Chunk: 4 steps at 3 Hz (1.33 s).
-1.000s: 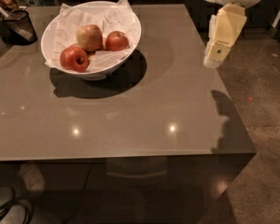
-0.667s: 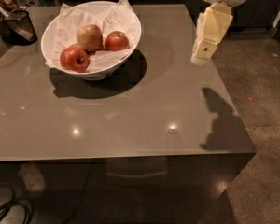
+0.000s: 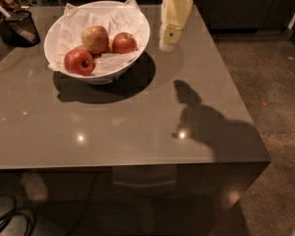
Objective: Pick apple from white bowl
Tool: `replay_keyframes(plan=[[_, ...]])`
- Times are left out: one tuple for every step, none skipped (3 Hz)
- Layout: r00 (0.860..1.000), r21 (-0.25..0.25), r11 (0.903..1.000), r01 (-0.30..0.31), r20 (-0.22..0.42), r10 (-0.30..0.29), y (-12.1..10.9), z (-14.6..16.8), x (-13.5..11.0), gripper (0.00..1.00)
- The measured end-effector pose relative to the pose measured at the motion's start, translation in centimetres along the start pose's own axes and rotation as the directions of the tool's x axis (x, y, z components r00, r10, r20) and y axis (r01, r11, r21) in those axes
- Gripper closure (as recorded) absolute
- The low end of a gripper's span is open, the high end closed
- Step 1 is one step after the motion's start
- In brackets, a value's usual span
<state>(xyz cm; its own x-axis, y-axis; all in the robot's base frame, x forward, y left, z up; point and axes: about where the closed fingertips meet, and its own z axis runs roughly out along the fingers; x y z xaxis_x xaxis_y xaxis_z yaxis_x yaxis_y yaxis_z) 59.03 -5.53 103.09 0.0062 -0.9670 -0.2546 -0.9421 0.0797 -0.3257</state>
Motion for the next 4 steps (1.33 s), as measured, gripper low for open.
replay_keyframes(plan=[[1.000, 0.018, 0.9998, 0.010, 0.019, -0.011, -0.5, 0.0, -1.1, 0.00], [0.998, 0.019, 0.9998, -0.011, 0.064, 0.010, -0.6, 0.4, -0.8, 0.00], [0.994, 0.006, 0.9990, -0.043, 0.099, 0.042, -2.0, 1.6, -0.8, 0.00], [0.990, -0.019, 0.9980, -0.059, 0.128, 0.061, -3.6, 3.0, -1.2, 0.13]])
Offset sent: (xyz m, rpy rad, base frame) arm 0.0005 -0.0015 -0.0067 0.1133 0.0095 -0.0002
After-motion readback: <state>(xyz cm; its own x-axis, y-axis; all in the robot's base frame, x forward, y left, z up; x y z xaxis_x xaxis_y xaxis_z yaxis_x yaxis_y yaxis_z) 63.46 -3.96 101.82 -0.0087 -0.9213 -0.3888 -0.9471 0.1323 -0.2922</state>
